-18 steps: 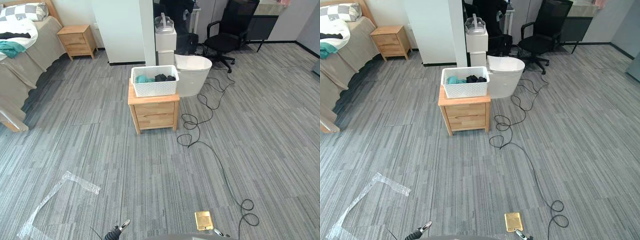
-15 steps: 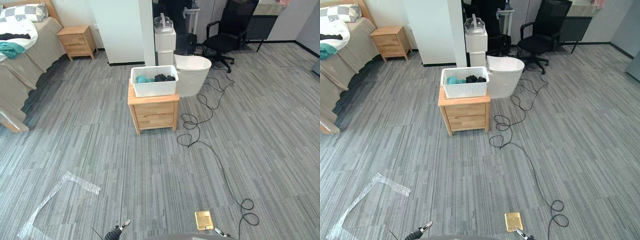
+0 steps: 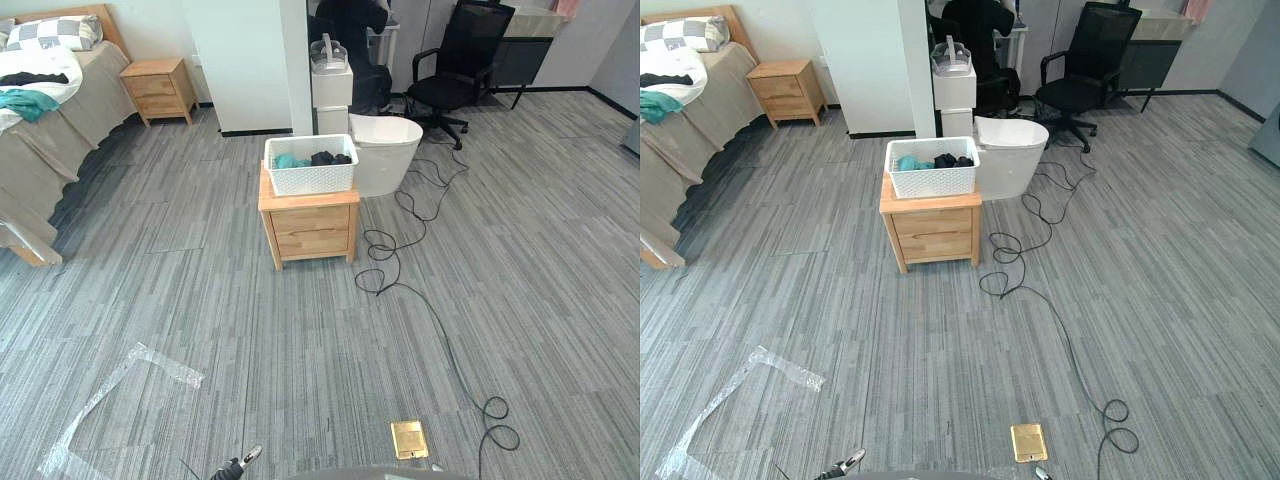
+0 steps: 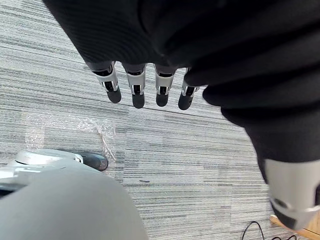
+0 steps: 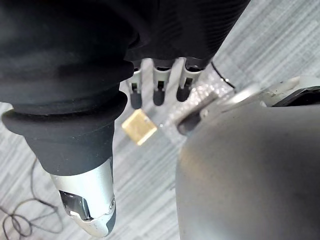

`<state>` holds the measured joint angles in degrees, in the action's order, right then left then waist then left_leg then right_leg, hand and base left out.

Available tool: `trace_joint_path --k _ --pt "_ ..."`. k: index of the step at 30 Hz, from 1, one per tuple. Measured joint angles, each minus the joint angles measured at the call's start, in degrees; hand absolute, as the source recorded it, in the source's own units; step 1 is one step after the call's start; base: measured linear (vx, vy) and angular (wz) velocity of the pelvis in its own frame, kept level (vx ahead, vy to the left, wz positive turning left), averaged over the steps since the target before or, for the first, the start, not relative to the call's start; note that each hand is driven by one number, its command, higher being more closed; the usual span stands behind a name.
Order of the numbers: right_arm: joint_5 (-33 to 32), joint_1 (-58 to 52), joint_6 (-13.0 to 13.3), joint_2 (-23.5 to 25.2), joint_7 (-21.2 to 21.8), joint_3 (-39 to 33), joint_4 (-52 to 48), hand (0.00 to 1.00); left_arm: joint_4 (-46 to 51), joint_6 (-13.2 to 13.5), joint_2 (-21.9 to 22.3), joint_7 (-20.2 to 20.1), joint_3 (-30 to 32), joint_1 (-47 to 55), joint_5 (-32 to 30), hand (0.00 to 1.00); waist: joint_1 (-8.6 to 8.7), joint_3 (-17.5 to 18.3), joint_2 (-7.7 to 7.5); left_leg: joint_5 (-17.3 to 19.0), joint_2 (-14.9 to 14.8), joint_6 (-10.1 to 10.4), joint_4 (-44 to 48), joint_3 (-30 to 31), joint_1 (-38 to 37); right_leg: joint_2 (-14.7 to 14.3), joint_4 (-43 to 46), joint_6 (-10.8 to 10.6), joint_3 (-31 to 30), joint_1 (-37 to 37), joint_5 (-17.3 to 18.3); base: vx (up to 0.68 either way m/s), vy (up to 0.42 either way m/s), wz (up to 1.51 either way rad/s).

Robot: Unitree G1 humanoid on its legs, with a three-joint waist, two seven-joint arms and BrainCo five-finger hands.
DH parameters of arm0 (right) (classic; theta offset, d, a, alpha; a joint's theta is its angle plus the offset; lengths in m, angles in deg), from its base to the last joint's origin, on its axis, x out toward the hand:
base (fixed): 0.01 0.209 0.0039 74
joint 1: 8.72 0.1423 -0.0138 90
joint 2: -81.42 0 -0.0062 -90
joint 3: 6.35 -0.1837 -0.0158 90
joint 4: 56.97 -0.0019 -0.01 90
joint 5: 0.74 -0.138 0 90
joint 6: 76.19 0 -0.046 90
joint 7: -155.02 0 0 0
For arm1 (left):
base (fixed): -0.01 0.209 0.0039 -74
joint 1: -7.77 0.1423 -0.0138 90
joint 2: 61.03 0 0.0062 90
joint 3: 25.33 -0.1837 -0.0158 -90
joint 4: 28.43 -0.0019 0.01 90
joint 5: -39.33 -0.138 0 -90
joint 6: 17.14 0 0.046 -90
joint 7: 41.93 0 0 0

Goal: Pick up the laundry basket with both hands and put the clothes into the washing machine.

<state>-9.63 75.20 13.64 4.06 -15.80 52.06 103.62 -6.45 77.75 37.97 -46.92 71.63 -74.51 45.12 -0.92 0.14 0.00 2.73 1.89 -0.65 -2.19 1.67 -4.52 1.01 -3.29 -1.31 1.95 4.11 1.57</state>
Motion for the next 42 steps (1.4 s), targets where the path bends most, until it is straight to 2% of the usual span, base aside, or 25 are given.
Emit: trace_joint_path --k 3,7,22,28,31,32,33,35,36,37,38,39,40,41,42 --pt "0.00 0.10 0.00 0.01 0.00 -0.03 0.03 0.00 -0.01 0.00 -0.03 -0.01 0.07 -0.09 0.00 0.00 0.01 0.18 0.08 0.00 0.06 0.00 -0.04 0.01 -0.02 0.02 -0.18 -0.05 -0.03 0.10 0.03 0.05 -0.007 -0.01" --pt "0.00 0.58 0.00 0.08 0.06 -0.12 0.04 0.00 -0.01 0.01 -0.20 -0.06 0.35 -0.30 0.01 0.00 -0.02 0.31 -0.53 0.01 0.18 0.01 -0.02 0.07 -0.45 0.13 -0.72 -0.07 0.15 0.86 0.05 0.02 -0.005 0.01" --pt "0.06 0.30 0.00 0.16 0.99 -0.11 0.09 0.00 -0.02 0.00 -0.14 -0.05 0.41 -0.21 0.01 0.00 0.00 0.32 -0.49 0.01 0.08 0.01 0.06 -0.06 -0.51 0.10 -0.07 -0.07 0.11 0.60 0.03 -0.02 -0.008 0.00" --pt "1.54 1.04 -0.06 -0.36 0.91 -0.61 0.09 0.00 -0.03 -0.05 -0.22 -0.08 0.43 -0.29 0.27 0.00 -0.05 0.58 -0.09 0.04 0.22 -0.06 0.33 -0.68 2.40 0.12 0.17 -0.37 -1.00 -2.60 -0.41 0.01 0.001 -0.09" --pt "2.23 1.92 -0.15 -0.57 0.81 -2.36 0.10 0.00 -0.03 -0.07 -0.46 -0.04 0.44 -0.36 0.83 0.00 -0.17 0.47 0.14 1.17 0.68 -1.55 2.30 -0.68 4.11 0.42 0.55 -0.72 -1.32 -3.39 -0.30 0.05 0.025 -0.04" --pt "2.22 2.38 -0.12 -0.76 0.75 -3.81 0.03 0.00 0.02 -0.06 -0.33 -0.03 0.43 -0.60 0.88 0.00 -0.12 -0.23 0.60 2.81 1.08 -1.67 4.56 -0.27 4.65 0.85 3.11 -1.67 -0.86 -3.86 1.31 0.08 0.047 0.29" --pt "2.08 2.34 -0.05 -0.82 0.67 -5.60 -0.44 0.00 0.07 -0.06 0.14 -0.02 0.42 -1.27 0.88 0.00 -0.05 -1.14 0.72 5.21 1.99 -2.58 6.76 0.79 4.93 2.14 11.16 -2.96 0.41 -5.98 6.25 0.05 0.052 0.43" --pt "1.59 1.02 -0.09 -0.81 0.53 -5.50 -1.73 0.00 0.25 -0.04 0.88 -0.02 0.43 -1.57 0.87 0.00 -0.03 -1.47 0.79 6.19 3.40 -3.67 7.27 1.79 4.00 4.27 22.57 -4.83 1.73 -9.50 10.64 0.03 0.065 0.42" --pt "0.77 -0.19 -0.02 -0.43 0.47 -3.43 -3.51 0.00 0.63 -0.04 1.31 -0.03 0.96 -1.80 0.86 0.00 -0.15 -1.68 1.10 6.85 4.15 -4.50 7.57 2.03 3.28 5.83 35.82 -3.56 2.60 -15.41 11.23 0.07 0.086 0.24" --pt "0.30 -0.47 0.01 0.05 0.51 -2.00 -4.47 0.00 0.74 -0.07 1.35 -0.02 1.25 -1.86 0.87 0.00 0.02 -2.25 0.95 7.28 4.51 -4.99 7.88 2.24 2.58 6.73 42.72 -2.18 2.84 -18.58 10.47 0.16 0.080 0.18" --pt "-0.79 -0.78 0.23 0.52 0.79 -0.79 -5.80 0.00 1.58 -0.17 1.32 0.03 2.01 -1.79 0.94 0.00 0.16 -3.36 0.34 8.78 5.12 -5.96 9.00 2.48 0.36 7.38 53.40 -1.88 2.54 -22.74 10.87 0.22 0.056 0.12" --pt "-1.79 -1.30 0.35 0.73 0.75 -0.40 -6.32 0.00 2.32 -0.33 1.44 0.06 2.24 -1.55 1.24 0.00 0.03 -3.95 0.79 10.41 4.94 -6.26 10.15 2.59 -0.68 7.61 57.78 -2.06 3.01 -25.32 11.09 0.24 0.043 0.06" --pt "-2.07 -1.41 0.75 1.00 0.77 -0.29 -6.50 0.00 2.90 -0.47 1.45 0.04 2.54 -1.58 1.33 0.00 0.18 -4.00 0.46 11.63 4.60 -6.64 10.76 2.59 -1.21 7.69 58.93 -1.87 4.52 -27.25 11.42 0.25 0.032 -0.05" --pt "-2.19 -1.87 1.32 1.58 0.79 -0.29 -6.63 0.00 4.00 -0.52 1.40 0.05 2.84 -1.96 1.37 0.00 0.26 -3.98 -0.26 13.22 4.09 -6.74 11.22 2.67 -2.17 7.63 56.97 -2.36 7.37 -29.70 11.94 0.30 0.016 -0.03" --pt "-2.24 -1.69 1.69 2.10 0.78 -0.94 -6.63 0.00 4.53 -0.47 1.69 0.04 2.77 -3.19 1.37 0.00 0.25 -4.11 -0.68 14.50 3.07 -6.82 11.30 3.11 -2.87 6.90 50.41 -2.27 10.25 -31.28 11.85 0.34 0.002 0.05"
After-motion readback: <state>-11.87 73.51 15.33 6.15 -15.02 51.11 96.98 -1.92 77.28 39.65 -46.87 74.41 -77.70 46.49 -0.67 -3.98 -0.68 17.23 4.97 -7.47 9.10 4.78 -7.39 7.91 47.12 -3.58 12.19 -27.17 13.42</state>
